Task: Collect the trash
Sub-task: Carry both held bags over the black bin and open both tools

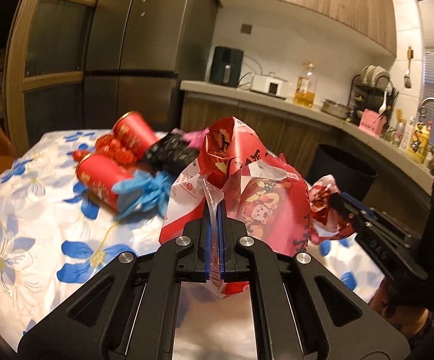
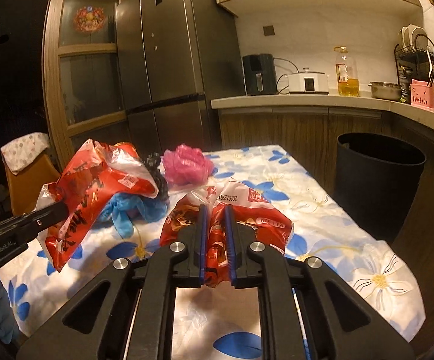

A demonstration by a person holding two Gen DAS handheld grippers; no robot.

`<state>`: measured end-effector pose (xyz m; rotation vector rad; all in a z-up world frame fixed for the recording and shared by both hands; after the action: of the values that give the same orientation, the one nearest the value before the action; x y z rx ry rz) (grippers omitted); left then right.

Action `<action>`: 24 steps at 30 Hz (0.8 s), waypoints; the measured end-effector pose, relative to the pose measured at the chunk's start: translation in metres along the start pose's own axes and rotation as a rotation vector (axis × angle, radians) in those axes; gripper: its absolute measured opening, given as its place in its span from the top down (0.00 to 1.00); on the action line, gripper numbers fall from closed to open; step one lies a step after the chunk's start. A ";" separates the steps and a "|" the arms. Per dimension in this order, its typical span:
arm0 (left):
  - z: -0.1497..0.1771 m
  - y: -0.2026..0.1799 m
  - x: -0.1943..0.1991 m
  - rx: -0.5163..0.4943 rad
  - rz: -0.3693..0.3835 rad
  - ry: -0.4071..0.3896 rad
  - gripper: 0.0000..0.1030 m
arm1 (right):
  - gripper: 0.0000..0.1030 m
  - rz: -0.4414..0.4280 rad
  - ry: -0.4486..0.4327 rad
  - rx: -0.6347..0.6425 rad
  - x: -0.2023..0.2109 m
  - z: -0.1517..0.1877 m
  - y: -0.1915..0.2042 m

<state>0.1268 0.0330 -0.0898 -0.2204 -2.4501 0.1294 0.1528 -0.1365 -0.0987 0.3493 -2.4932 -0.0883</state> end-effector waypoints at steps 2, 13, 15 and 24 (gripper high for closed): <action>-0.007 -0.008 0.004 -0.010 0.001 -0.015 0.97 | 0.88 -0.003 -0.013 -0.002 0.006 -0.003 -0.003; -0.052 -0.060 -0.005 -0.057 0.041 -0.064 0.97 | 0.89 0.044 -0.097 -0.022 0.035 -0.035 -0.035; -0.062 -0.071 -0.009 -0.072 0.046 -0.073 0.97 | 0.89 0.071 -0.117 -0.028 0.039 -0.041 -0.047; -0.113 -0.150 -0.045 -0.157 0.121 -0.114 0.97 | 0.89 0.221 -0.201 -0.075 0.052 -0.079 -0.125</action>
<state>0.2143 -0.1188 -0.0078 -0.4419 -2.5618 0.0012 0.1874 -0.2691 -0.0233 0.0328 -2.7006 -0.1317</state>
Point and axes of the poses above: each gripper's, at about its wrist camera, not at the fingertips, and x roughly against the way its jaws point, y to its left, z to its underside, the point moved 6 cm from there along -x, roughly the way its jaws point, and after that the axes turned 14 degrees about y, right-handed, at the moved point
